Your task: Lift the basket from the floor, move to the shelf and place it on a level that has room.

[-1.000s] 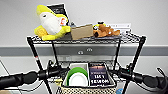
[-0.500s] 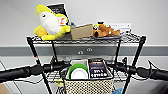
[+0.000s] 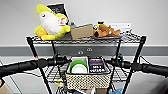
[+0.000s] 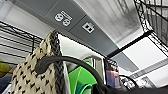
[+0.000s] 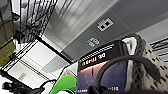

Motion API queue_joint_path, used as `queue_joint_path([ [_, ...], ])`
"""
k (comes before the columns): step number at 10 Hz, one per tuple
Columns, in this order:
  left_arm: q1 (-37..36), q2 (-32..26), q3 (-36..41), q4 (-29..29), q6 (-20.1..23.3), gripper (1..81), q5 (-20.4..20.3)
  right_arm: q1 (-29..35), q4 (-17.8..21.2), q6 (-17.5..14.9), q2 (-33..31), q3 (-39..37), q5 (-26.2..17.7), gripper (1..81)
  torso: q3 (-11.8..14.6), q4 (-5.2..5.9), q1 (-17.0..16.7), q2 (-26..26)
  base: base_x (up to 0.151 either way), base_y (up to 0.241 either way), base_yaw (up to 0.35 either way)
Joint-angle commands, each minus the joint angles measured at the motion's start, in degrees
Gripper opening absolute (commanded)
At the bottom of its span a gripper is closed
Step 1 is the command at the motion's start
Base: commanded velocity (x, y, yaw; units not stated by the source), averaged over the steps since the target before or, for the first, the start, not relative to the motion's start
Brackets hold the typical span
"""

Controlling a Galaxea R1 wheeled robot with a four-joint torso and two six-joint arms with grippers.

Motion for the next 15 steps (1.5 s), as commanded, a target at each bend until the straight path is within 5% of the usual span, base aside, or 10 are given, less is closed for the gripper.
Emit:
queue_joint_path([
  [1, -12.65, 5.45, -6.18, -0.13, 0.22, 1.0, -0.47, 13.00, 0.99, 0.20, 5.48, -5.23, -0.27, 1.0, 0.00, 0.00, 0.00, 0.00, 0.000, 0.000, 0.000],
  [8, -17.66, 11.70, -13.66, -0.21, 0.13, 1.0, 2.44, 15.63, 0.99, 0.20, 9.97, -12.37, -3.35, 1.0, -0.09, 0.00, 0.06, 0.05, 0.000, 0.000, 0.000],
  [15, -13.71, 11.62, -15.78, 0.84, 0.84, 1.0, 3.06, 13.61, -0.51, 0.11, 11.38, -13.52, -4.75, 1.0, -0.11, 0.00, 0.11, 0.09, 0.000, 0.000, 0.000],
])
